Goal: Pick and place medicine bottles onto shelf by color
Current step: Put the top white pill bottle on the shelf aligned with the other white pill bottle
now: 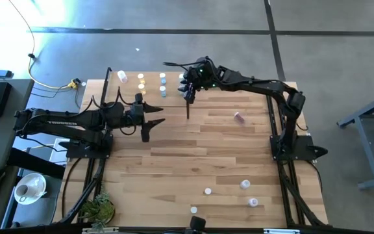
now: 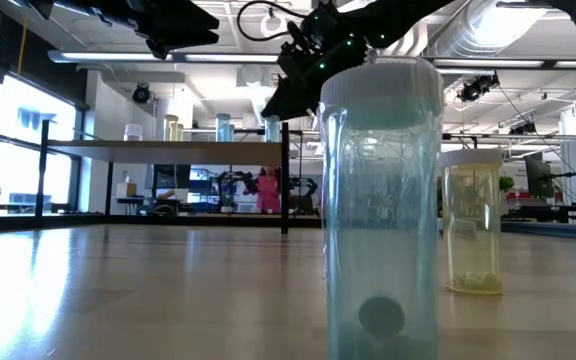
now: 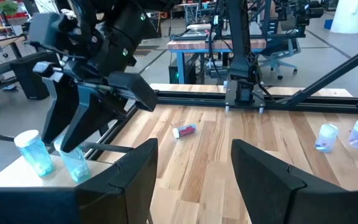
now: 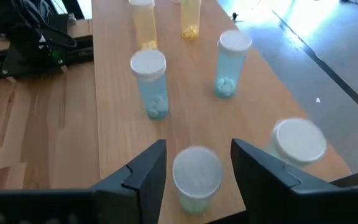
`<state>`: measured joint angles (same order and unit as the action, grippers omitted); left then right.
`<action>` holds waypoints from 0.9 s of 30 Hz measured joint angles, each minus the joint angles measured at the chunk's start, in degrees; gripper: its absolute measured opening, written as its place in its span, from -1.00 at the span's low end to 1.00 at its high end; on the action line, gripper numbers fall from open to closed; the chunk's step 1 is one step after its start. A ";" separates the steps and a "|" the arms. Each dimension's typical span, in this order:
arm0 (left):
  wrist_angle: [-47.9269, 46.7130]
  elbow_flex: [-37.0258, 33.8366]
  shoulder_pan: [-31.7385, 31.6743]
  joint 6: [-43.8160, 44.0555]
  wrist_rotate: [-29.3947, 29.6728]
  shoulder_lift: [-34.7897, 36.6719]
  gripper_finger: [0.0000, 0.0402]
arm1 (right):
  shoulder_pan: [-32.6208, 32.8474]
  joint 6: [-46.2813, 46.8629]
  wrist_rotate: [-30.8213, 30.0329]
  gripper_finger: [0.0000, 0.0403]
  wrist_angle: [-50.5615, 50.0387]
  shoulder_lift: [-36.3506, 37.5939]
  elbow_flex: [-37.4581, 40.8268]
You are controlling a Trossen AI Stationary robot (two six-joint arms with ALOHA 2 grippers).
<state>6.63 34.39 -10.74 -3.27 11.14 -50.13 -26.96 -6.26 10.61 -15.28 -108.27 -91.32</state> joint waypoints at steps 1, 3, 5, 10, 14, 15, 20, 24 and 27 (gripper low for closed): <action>0.00 0.00 0.00 0.00 0.00 0.00 -0.03 | 0.00 0.00 -0.02 -0.14 -0.41 0.00 -0.47; 0.00 0.00 0.00 0.01 0.00 0.00 -0.03 | 0.00 0.00 -0.02 -0.14 -2.19 0.00 -1.67; 0.00 0.00 0.00 0.00 0.00 0.00 -0.03 | 0.00 0.10 -0.01 -0.14 -3.54 0.00 -2.94; 0.00 0.00 0.00 0.02 0.13 0.00 -0.03 | 0.00 1.30 -0.01 -0.14 -10.34 0.01 -8.16; 0.00 0.00 0.00 0.01 0.95 0.00 -0.03 | 0.00 1.27 0.00 -0.14 -18.17 0.02 -12.63; 0.00 -0.01 0.00 0.02 1.19 0.00 -0.03 | 0.06 1.04 0.00 -0.14 -20.19 0.02 -13.72; 0.00 -0.01 0.00 0.02 1.51 0.00 -0.03 | 0.77 -0.32 -0.10 -0.14 -31.52 0.04 -17.60; -0.51 0.00 0.00 0.04 1.51 0.00 -0.03 | 1.65 -1.58 -0.11 -0.14 -41.70 0.06 -18.44; -1.59 -0.02 0.00 0.02 1.51 0.00 -0.03 | 2.42 -1.70 -0.17 -0.14 -48.53 0.04 -18.44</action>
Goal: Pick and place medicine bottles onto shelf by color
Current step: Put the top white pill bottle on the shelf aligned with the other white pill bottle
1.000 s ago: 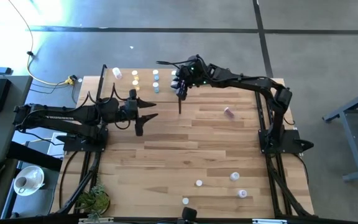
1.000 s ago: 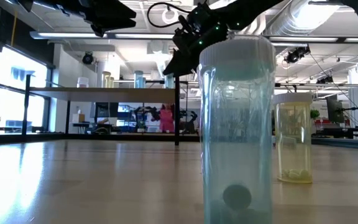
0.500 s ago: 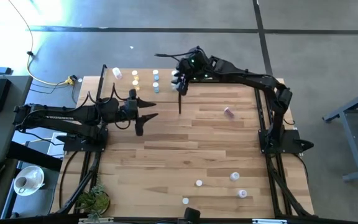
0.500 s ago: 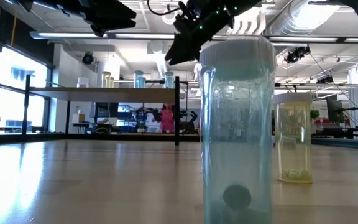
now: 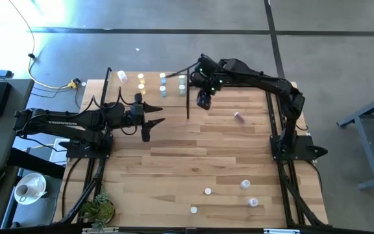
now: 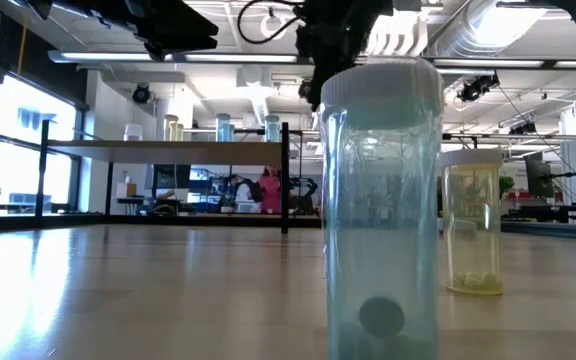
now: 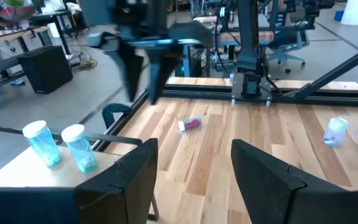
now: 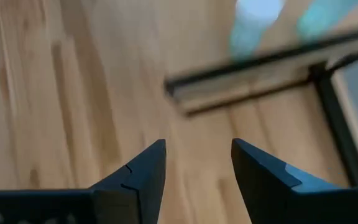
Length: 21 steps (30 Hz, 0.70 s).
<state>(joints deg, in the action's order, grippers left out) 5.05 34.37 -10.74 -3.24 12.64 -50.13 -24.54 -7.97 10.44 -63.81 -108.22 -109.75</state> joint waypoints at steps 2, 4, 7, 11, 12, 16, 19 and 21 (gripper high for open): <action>-0.34 0.00 0.00 0.02 0.00 0.00 -0.03 | 0.71 0.15 -0.09 -0.14 -3.02 0.00 0.00; -0.93 0.00 0.00 0.02 0.00 0.00 -0.03 | 1.55 0.35 -0.09 -0.14 -5.06 0.02 0.02; -1.53 0.00 0.00 0.02 0.00 0.00 -0.03 | 2.80 0.41 -1.04 -0.14 -8.00 0.15 0.02; -2.70 0.00 0.00 0.02 0.00 0.00 -0.03 | 4.51 1.60 -3.92 -0.14 -11.76 0.15 0.02; -2.83 0.00 0.00 0.02 0.00 0.00 -0.03 | 4.91 1.86 -4.22 -0.14 -12.54 0.15 0.02; -3.84 0.00 0.00 0.02 0.00 0.00 -0.03 | 6.75 3.10 -4.96 -0.14 -15.49 0.19 0.20; -4.51 0.00 0.00 0.02 0.00 0.00 -0.03 | 8.13 4.26 -8.22 -0.14 -15.57 1.26 3.53; -4.71 0.00 0.00 0.02 0.00 0.00 -0.03 | 8.92 4.86 -9.19 -0.14 -15.46 2.84 7.60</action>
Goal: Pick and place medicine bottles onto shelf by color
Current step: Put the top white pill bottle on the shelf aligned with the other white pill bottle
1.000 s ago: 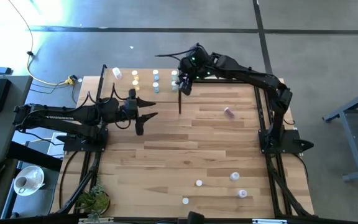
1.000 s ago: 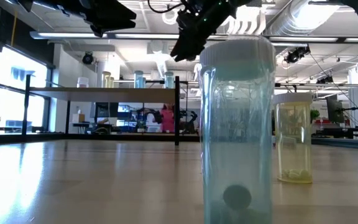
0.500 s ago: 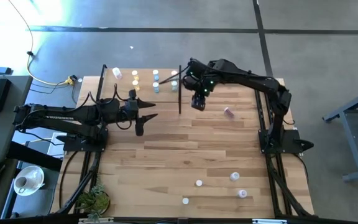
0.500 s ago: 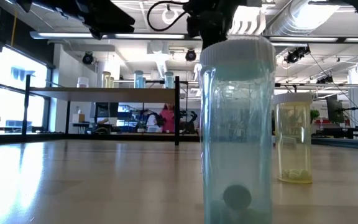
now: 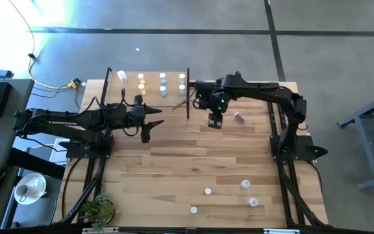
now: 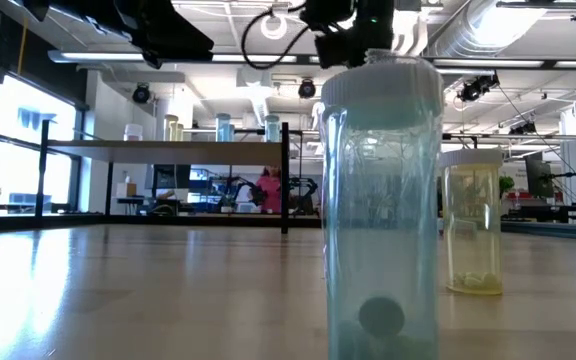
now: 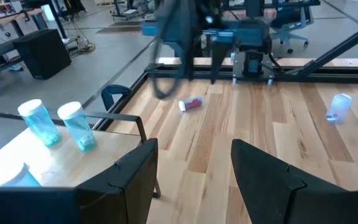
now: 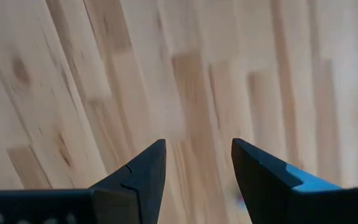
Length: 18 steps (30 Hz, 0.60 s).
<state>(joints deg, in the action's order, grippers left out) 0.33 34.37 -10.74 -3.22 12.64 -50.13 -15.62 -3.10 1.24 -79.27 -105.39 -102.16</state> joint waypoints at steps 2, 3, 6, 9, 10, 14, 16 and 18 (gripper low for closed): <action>-0.17 0.00 0.02 0.00 0.00 0.00 -0.03 | 0.77 1.44 -0.40 -0.14 0.79 2.21 4.90; -0.15 0.00 0.02 0.00 0.00 0.00 -0.03 | 1.20 2.41 -0.41 -0.14 1.68 3.53 7.29; -0.15 0.00 0.00 0.00 0.00 0.00 -0.03 | 2.89 5.32 -0.61 -0.14 3.64 8.02 14.26; -0.15 0.00 0.01 0.00 0.00 0.00 -0.03 | 4.88 9.09 -0.56 -0.14 5.32 13.12 20.77; -0.15 0.00 0.02 0.00 0.00 0.00 -0.03 | 5.58 10.44 -0.48 -0.14 5.75 14.98 22.83; -0.15 0.00 0.02 0.00 0.00 0.00 -0.03 | 8.89 16.20 -0.46 -0.14 7.65 22.45 29.75; -0.15 0.00 0.00 0.00 0.00 0.00 -0.03 | 10.91 19.80 -1.24 -0.14 7.82 26.03 32.44; -0.15 0.00 0.00 0.00 0.00 0.00 -0.03 | 13.18 23.81 -1.77 -0.14 7.93 29.49 34.70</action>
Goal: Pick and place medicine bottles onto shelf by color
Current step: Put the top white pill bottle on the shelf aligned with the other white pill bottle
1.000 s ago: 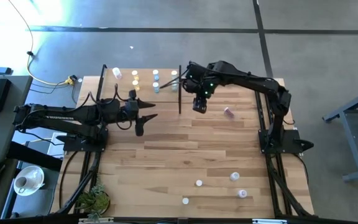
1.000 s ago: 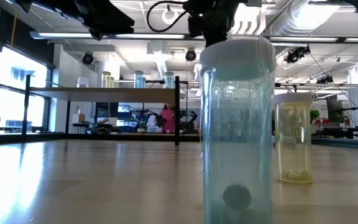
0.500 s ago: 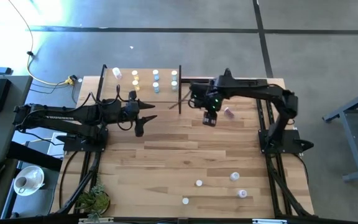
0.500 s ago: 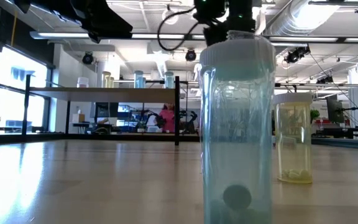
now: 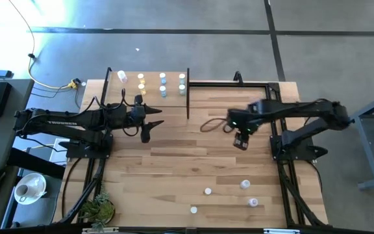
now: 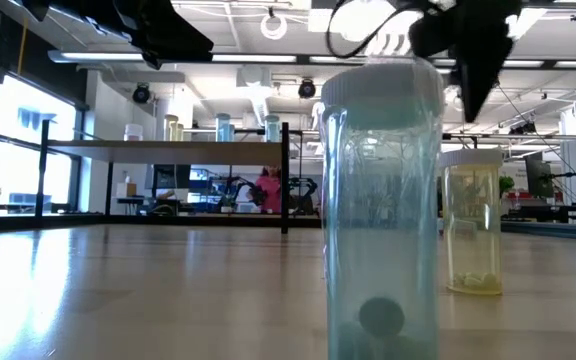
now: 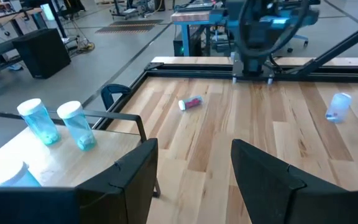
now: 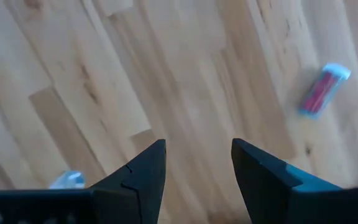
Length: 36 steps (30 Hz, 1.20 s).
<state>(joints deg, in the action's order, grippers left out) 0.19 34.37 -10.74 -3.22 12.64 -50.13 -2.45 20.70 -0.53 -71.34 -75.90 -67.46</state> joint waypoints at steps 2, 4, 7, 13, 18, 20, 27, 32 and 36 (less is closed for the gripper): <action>0.00 0.00 0.00 0.00 0.00 0.00 -0.03 | 2.54 4.04 -0.60 -0.14 0.06 3.29 1.95; -0.02 0.00 0.00 0.00 0.00 0.00 -0.03 | 5.29 8.20 -0.82 -0.14 0.28 6.27 3.46; -0.08 0.00 0.00 0.00 0.00 0.00 -0.03 | 9.42 15.15 -0.86 -0.14 0.24 10.02 5.19; -0.80 0.00 0.01 0.04 0.00 0.00 -0.03 | 16.44 30.50 -0.81 -0.14 -0.03 16.18 9.01; -2.60 0.00 0.00 0.05 -0.01 0.00 -0.03 | 20.94 40.47 -0.01 -0.14 -0.07 18.62 11.63; -2.60 0.00 0.00 0.19 0.00 0.00 -0.03 | 22.75 43.63 0.04 -0.14 -0.04 18.69 12.06; -2.58 0.00 0.02 0.20 -0.02 0.00 -0.03 | 30.10 49.98 -1.39 -0.14 1.71 18.47 12.11; -2.58 0.00 0.00 0.10 0.00 0.00 -0.03 | 37.04 52.39 -8.44 -0.14 3.64 18.47 12.11; -2.56 0.00 0.00 0.07 0.00 0.00 -0.03 | 41.21 56.89 -11.21 -0.14 4.58 18.45 12.11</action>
<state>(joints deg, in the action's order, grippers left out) -2.37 34.37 -10.74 -3.16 12.64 -50.13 38.76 77.59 -11.74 -66.76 -57.45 -55.35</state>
